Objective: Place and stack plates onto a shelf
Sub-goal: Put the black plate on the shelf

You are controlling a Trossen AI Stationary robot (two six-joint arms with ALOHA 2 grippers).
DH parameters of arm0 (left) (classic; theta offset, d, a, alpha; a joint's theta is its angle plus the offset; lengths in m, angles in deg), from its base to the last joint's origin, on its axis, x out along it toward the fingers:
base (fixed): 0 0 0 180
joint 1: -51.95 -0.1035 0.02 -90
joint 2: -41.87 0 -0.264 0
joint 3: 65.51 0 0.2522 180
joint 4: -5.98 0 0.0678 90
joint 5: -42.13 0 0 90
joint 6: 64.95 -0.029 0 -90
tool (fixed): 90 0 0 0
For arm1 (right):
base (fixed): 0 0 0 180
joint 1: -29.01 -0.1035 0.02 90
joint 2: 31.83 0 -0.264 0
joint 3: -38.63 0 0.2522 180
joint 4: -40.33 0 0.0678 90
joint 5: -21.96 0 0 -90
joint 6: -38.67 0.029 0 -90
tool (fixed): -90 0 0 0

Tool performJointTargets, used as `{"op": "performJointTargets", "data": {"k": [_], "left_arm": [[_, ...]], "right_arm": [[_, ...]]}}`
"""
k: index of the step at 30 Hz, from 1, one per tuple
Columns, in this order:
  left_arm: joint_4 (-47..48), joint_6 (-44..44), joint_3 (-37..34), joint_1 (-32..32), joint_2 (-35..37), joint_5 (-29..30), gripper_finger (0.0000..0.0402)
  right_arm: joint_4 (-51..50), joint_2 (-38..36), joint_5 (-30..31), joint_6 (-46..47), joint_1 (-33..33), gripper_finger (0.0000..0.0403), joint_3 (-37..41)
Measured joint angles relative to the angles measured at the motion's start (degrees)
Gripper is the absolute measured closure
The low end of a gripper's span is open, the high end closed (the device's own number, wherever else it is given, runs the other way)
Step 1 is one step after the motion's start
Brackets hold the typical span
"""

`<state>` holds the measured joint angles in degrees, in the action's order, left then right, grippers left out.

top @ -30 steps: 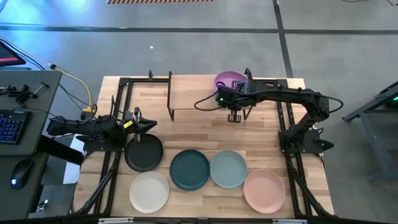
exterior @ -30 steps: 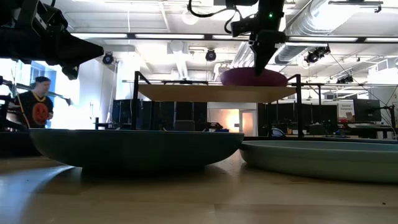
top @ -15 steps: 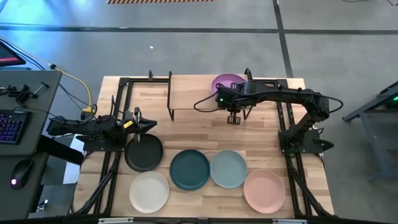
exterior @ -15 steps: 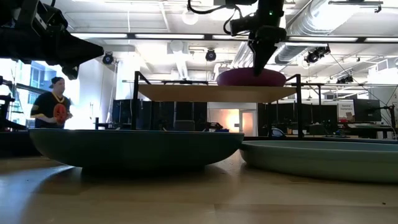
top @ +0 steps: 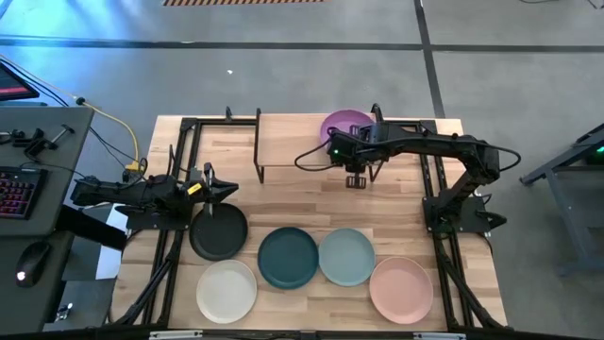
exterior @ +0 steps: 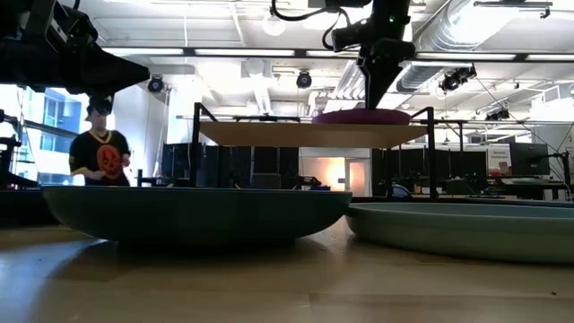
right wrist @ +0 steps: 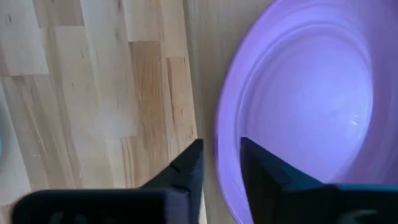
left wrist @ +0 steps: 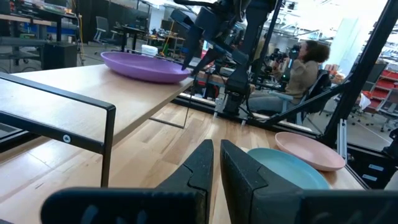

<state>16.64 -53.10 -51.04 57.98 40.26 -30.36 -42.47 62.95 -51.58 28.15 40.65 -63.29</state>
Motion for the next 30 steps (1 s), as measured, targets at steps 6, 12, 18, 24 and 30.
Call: {"op": "performJointTargets", "data": {"k": [6,12,18,24,30], "left_arm": [[0.01,0.01,0.00,0.01,0.00,0.00,0.0380],[0.01,0.01,0.00,0.00,0.00,0.02,0.0381],[0.01,0.01,0.00,0.01,0.00,0.00,0.0380],[0.01,0.01,0.00,0.01,0.00,0.01,0.0380],[-0.01,0.01,0.00,0.00,0.00,0.02,0.0381]], "right_arm": [[-0.83,0.00,-1.06,-1.92,-0.02,0.0260,-1.20],[-0.60,-3.79,-8.53,0.26,0.07,0.0253,-4.48],[11.45,-18.82,-17.07,9.60,-0.06,0.0253,10.85],[38.34,-34.53,-24.04,26.56,-5.16,0.0253,30.12],[60.25,-41.61,-18.39,30.24,-9.41,0.0253,41.31]]}}
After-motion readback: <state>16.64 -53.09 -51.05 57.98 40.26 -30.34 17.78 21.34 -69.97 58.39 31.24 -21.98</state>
